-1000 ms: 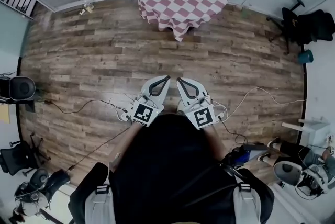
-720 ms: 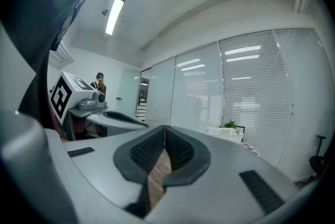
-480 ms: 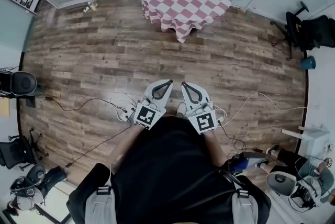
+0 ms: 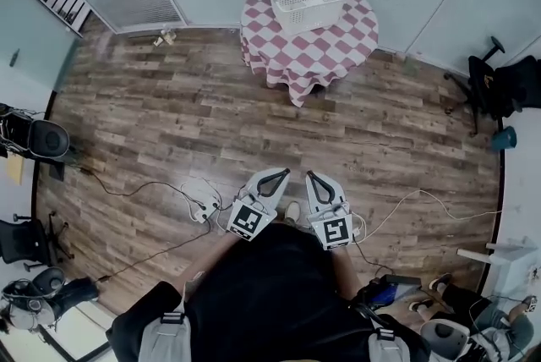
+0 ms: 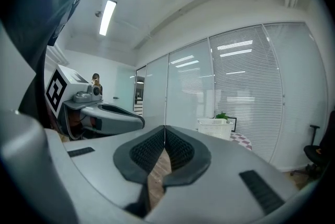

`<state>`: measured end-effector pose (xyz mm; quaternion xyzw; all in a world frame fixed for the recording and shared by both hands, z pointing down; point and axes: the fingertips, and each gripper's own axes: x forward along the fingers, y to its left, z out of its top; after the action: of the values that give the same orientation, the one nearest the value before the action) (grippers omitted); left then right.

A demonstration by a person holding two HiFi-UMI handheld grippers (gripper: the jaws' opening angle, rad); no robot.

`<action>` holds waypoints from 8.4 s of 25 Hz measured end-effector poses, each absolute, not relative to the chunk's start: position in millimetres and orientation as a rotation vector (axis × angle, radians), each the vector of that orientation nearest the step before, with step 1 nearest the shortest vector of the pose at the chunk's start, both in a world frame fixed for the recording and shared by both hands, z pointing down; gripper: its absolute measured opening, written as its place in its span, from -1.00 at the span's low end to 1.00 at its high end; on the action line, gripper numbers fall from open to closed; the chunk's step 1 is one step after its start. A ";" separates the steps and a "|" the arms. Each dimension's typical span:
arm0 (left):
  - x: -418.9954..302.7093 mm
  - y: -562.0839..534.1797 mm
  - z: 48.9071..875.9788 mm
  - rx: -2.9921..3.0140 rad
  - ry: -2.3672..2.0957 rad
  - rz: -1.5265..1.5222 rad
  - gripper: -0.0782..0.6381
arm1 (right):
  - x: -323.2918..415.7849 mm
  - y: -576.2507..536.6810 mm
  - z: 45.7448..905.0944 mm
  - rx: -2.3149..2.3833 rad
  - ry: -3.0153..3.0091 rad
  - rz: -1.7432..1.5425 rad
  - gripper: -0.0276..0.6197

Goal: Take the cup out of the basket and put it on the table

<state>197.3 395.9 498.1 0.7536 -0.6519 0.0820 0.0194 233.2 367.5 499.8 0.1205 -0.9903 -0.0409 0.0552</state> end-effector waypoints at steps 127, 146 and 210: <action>-303.2 -290.2 733.5 2.314 -0.741 1.665 -0.70 | -81.3 -211.4 567.2 0.908 -2.562 0.185 -0.88; -309.7 -291.2 824.4 1.963 -0.562 1.765 -0.33 | -87.8 -222.4 576.0 0.929 -2.502 0.233 -0.88; -296.4 -356.2 695.6 2.241 -1.067 1.652 -0.67 | -95.3 -214.9 573.3 0.782 -2.599 0.170 -0.88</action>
<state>-296.4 -356.2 695.6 0.7492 -0.3567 0.5523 0.0802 -95.3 -214.9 573.3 0.2813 -0.9344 0.0610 0.2096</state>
